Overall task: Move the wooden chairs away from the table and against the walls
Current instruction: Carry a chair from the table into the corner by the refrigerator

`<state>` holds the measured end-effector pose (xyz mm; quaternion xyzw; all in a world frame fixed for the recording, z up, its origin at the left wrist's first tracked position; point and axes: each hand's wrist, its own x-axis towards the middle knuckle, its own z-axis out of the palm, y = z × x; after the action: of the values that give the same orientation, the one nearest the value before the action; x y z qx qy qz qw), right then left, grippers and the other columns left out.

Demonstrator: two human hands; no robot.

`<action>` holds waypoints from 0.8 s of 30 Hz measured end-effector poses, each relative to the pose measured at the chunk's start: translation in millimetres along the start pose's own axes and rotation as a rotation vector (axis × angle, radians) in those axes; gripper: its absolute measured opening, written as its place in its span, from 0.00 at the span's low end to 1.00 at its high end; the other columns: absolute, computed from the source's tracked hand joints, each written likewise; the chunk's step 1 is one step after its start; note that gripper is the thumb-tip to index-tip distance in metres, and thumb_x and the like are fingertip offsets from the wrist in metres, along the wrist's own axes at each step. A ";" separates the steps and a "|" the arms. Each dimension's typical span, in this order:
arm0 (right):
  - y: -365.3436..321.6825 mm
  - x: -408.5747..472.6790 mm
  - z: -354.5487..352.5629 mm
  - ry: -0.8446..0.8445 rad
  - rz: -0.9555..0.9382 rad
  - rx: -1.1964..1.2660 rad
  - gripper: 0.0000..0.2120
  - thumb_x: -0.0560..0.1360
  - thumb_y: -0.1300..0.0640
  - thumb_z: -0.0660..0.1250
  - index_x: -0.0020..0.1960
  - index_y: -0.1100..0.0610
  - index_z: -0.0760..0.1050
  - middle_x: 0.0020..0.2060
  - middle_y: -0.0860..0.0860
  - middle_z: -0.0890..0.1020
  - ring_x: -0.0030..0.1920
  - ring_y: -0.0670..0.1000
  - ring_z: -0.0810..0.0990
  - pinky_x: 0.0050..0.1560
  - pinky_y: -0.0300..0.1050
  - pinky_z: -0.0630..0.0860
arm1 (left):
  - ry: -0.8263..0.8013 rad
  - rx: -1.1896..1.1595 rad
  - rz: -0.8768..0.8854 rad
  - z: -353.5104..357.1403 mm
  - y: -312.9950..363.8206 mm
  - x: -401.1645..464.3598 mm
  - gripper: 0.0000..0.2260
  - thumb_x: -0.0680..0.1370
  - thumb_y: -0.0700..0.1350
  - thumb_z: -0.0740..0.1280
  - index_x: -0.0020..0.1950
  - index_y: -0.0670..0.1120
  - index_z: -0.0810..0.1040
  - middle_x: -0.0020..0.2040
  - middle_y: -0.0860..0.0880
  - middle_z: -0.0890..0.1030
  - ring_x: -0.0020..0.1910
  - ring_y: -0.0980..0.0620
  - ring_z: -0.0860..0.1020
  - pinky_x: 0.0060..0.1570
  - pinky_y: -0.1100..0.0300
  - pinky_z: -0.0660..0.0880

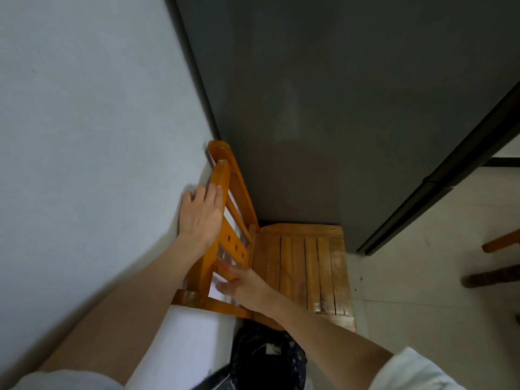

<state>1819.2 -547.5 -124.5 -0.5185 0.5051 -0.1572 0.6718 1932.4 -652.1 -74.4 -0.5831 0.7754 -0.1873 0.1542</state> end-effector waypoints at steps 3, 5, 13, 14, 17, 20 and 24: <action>30.9 -17.5 -21.7 0.073 0.087 -0.074 0.17 0.80 0.56 0.60 0.67 0.58 0.70 0.62 0.58 0.78 0.62 0.55 0.77 0.59 0.44 0.74 | -0.030 0.056 -0.023 -1.9 8.1 -1.1 0.32 0.77 0.53 0.62 0.74 0.42 0.53 0.74 0.40 0.60 0.72 0.39 0.60 0.66 0.45 0.64; 46.3 -28.2 -38.2 0.128 0.129 -0.105 0.17 0.81 0.56 0.58 0.68 0.58 0.70 0.63 0.57 0.77 0.57 0.50 0.79 0.52 0.36 0.71 | -0.078 0.085 -0.050 -1.1 17.7 -5.1 0.37 0.75 0.57 0.65 0.75 0.42 0.52 0.76 0.39 0.58 0.74 0.39 0.56 0.69 0.43 0.60; 112.5 -82.9 -120.3 0.355 0.303 -0.131 0.17 0.81 0.60 0.53 0.68 0.57 0.70 0.62 0.55 0.77 0.54 0.57 0.81 0.46 0.40 0.78 | -0.189 -0.245 0.117 -11.3 132.0 -18.9 0.27 0.76 0.48 0.62 0.74 0.46 0.58 0.75 0.43 0.62 0.74 0.42 0.57 0.70 0.39 0.54; 121.2 -88.6 -130.7 0.390 0.310 -0.139 0.17 0.81 0.60 0.53 0.67 0.57 0.71 0.63 0.55 0.77 0.50 0.53 0.81 0.37 0.32 0.76 | -0.203 -0.317 0.150 -16.5 149.5 -19.1 0.26 0.77 0.47 0.61 0.73 0.45 0.59 0.74 0.43 0.62 0.73 0.43 0.59 0.70 0.40 0.55; 148.7 -118.9 -174.8 0.503 0.324 -0.113 0.17 0.80 0.63 0.53 0.64 0.59 0.74 0.63 0.57 0.77 0.52 0.51 0.77 0.41 0.31 0.70 | -0.230 -0.471 0.243 -43.7 211.6 -11.2 0.22 0.78 0.47 0.59 0.72 0.45 0.63 0.72 0.44 0.66 0.70 0.44 0.63 0.68 0.45 0.60; 176.5 -161.0 -233.1 0.640 0.333 -0.082 0.17 0.78 0.65 0.54 0.60 0.61 0.77 0.60 0.59 0.79 0.58 0.58 0.77 0.47 0.38 0.69 | -0.277 -0.594 0.306 -78.4 283.6 1.7 0.20 0.79 0.47 0.58 0.71 0.45 0.65 0.70 0.44 0.68 0.68 0.44 0.67 0.65 0.48 0.66; 214.0 -221.1 -306.2 0.770 0.357 -0.031 0.16 0.77 0.66 0.56 0.59 0.62 0.78 0.58 0.61 0.81 0.59 0.61 0.77 0.54 0.44 0.71 | -0.364 -0.723 0.343 -118.6 378.3 14.3 0.19 0.79 0.46 0.58 0.70 0.45 0.68 0.69 0.44 0.70 0.67 0.45 0.68 0.62 0.49 0.70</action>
<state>1397.2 -461.4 -178.9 -0.3366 0.8033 -0.2130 0.4427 1554.1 -558.2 -147.9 -0.4857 0.8368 0.2304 0.1032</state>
